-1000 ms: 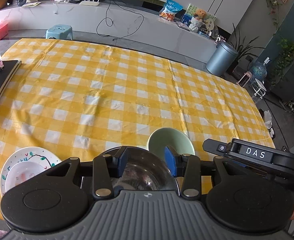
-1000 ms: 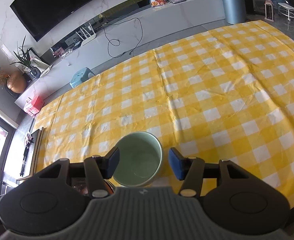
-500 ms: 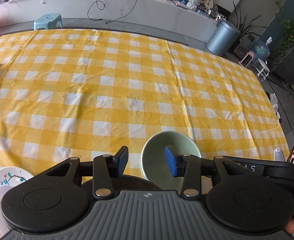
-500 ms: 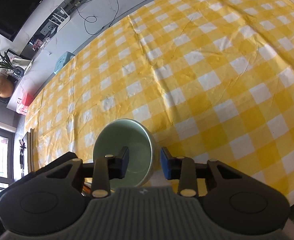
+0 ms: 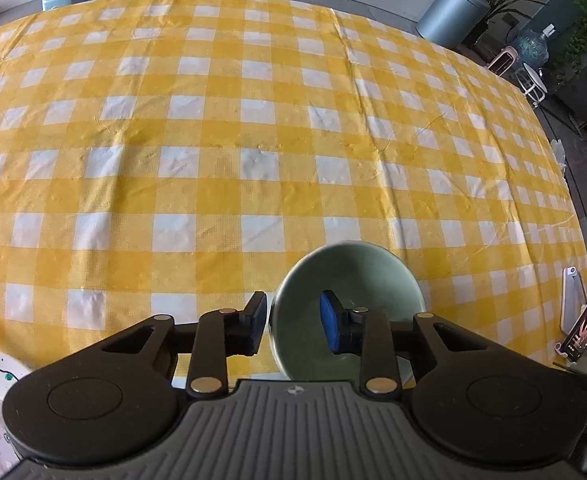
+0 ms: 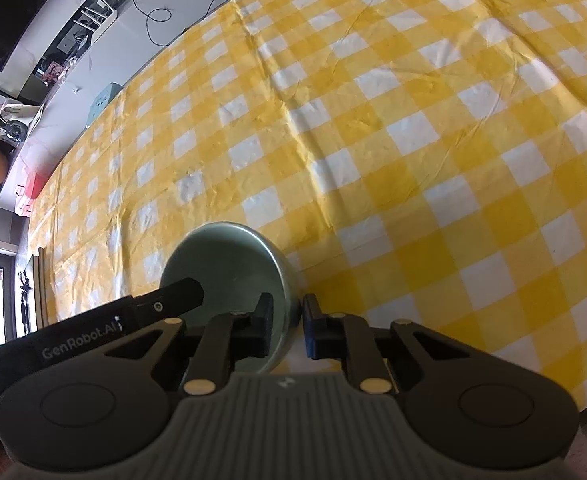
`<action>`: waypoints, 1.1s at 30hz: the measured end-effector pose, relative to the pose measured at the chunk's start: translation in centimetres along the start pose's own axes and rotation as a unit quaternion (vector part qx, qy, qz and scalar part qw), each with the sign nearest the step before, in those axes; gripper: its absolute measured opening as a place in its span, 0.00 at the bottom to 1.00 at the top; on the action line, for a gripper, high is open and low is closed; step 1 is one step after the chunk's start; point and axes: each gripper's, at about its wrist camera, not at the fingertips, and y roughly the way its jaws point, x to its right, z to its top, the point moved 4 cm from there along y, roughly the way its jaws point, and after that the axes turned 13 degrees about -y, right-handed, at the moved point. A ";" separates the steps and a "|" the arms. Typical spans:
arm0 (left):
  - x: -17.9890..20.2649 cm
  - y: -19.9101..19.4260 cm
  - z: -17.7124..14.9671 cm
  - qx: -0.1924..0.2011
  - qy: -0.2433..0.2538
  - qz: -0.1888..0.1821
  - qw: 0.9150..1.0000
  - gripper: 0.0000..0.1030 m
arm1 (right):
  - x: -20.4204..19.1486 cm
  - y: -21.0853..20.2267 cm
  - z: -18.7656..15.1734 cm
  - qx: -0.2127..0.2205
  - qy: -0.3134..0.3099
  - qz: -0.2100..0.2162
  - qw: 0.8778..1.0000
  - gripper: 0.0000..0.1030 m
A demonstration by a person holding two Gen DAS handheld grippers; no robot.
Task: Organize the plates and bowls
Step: 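Close both grippers on the green bowl rim and lift it, then carry the green bowl with both grippers and lower it into the orange bowl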
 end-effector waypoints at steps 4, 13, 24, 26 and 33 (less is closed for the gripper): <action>0.3 0.7 0.0 -0.006 0.008 0.016 1.000 0.23 | 0.0 0.5 0.0 -0.007 0.000 -0.006 1.000 0.08; 0.2 1.0 0.2 -0.003 0.004 0.031 1.000 0.10 | -0.2 0.5 0.1 -0.008 -0.007 -0.010 1.000 0.08; 0.9 -1.1 0.4 0.028 -0.002 0.017 0.999 0.11 | 0.0 -0.6 0.0 0.011 -0.001 0.002 1.000 0.07; 1.1 -1.9 0.4 0.039 -0.002 0.012 0.999 0.11 | -0.1 -1.3 0.0 0.025 -0.002 0.006 1.000 0.07; 1.9 -5.8 0.0 0.085 0.000 -0.005 0.996 0.11 | -0.8 -4.5 -0.3 0.068 -0.004 0.030 0.997 0.07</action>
